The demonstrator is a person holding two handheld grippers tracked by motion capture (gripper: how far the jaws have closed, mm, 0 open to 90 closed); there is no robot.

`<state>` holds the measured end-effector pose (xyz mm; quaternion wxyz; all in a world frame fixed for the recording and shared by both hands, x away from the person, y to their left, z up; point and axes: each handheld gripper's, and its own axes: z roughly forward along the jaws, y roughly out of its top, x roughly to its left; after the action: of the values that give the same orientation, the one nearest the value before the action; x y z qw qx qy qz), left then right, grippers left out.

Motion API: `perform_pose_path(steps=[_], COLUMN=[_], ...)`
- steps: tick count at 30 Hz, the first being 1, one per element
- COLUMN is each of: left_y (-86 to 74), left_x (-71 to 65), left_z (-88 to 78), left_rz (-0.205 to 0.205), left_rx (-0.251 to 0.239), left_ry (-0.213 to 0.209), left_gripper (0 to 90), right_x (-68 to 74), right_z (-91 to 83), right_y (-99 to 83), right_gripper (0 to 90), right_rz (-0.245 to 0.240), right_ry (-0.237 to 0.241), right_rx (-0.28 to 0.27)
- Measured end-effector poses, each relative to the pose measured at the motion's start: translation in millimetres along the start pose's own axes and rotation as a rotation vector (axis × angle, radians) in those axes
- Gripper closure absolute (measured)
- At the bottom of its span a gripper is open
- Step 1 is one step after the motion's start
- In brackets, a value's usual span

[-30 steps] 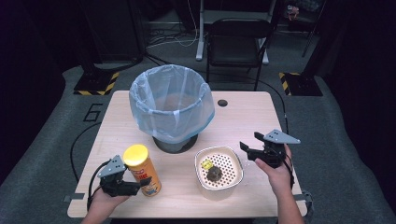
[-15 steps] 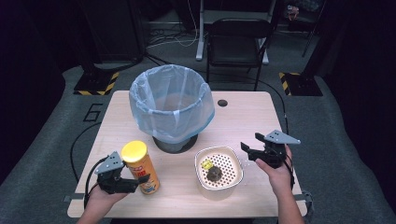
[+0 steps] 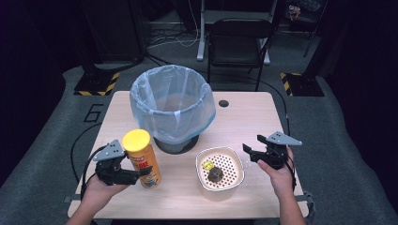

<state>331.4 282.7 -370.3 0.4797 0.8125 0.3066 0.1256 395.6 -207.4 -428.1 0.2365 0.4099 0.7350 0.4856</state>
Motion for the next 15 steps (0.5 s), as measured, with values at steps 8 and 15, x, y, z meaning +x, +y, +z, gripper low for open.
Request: perform_pose_path(steps=[8,15], left_y=[64.3,117.2], left_x=[-0.6,4.6], left_z=[-26.8,-46.0], left_rz=[0.01,0.027], left_rx=[-0.029,-0.055], left_ry=[-0.002,0.017], left_gripper=[24.2,24.2], right_x=[-3.7,-3.7], right_z=[3.7,5.1], right_y=[-6.3,-7.6], right_gripper=[25.6,25.6], right_rz=[0.018,0.015], right_ry=[-0.007,-0.006], right_rx=[0.019,0.021])
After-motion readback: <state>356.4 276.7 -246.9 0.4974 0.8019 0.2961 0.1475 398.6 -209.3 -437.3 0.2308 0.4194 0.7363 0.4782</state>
